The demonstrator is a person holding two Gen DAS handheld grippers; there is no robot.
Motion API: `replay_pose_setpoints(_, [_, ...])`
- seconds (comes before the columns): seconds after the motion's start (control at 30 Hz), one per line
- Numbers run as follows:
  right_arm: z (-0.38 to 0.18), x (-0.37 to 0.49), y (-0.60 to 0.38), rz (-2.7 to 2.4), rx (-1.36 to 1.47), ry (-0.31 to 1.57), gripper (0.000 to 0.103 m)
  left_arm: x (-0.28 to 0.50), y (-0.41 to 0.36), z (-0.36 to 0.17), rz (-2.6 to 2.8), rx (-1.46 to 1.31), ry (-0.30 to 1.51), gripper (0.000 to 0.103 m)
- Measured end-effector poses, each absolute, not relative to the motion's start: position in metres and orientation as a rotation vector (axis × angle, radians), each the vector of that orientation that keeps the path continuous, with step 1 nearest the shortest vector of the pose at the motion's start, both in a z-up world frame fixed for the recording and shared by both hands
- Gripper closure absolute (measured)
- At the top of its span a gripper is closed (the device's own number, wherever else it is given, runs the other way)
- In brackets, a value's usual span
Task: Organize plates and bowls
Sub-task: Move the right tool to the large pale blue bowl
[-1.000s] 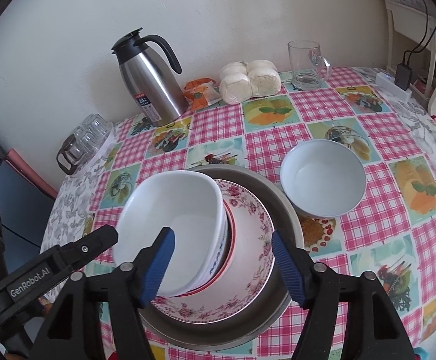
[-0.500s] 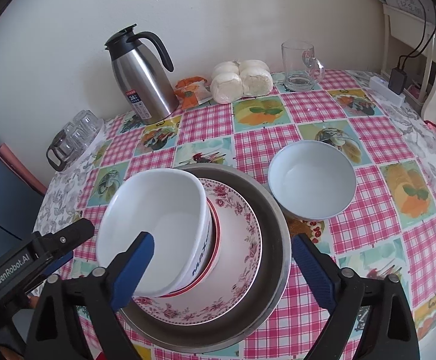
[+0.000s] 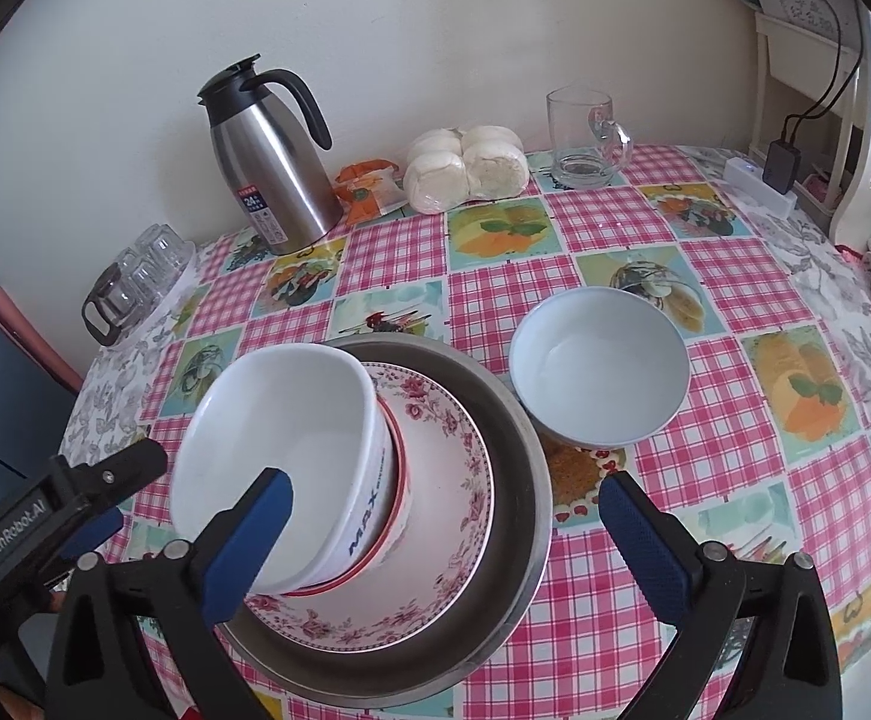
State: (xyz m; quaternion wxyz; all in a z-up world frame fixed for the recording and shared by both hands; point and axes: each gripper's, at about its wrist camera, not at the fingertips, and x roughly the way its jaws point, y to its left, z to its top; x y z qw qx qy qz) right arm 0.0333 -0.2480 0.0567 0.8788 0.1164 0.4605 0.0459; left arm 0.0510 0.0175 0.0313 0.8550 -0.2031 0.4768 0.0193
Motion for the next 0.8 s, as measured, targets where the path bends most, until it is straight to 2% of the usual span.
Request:
replay_pose_setpoints(0.3, [0.057, 0.035, -0.274, 0.050, 0.275, 0.941, 0.000, 0.049, -0.002, 0.051, 0.000, -0.407, 0.903, 0.002])
replay_pose_setpoints(0.63, [0.051, 0.037, -0.349, -0.139, 0.380, 0.916, 0.000, 0.043, -0.039, 0.082, -0.074, -0.350, 0.723, 0.002])
replay_pose_setpoints(0.8, [0.042, 0.034, -0.387, -0.211, 0.463, 0.923, 0.000, 0.045, -0.073, 0.091, -0.179, -0.326, 0.714, 0.002])
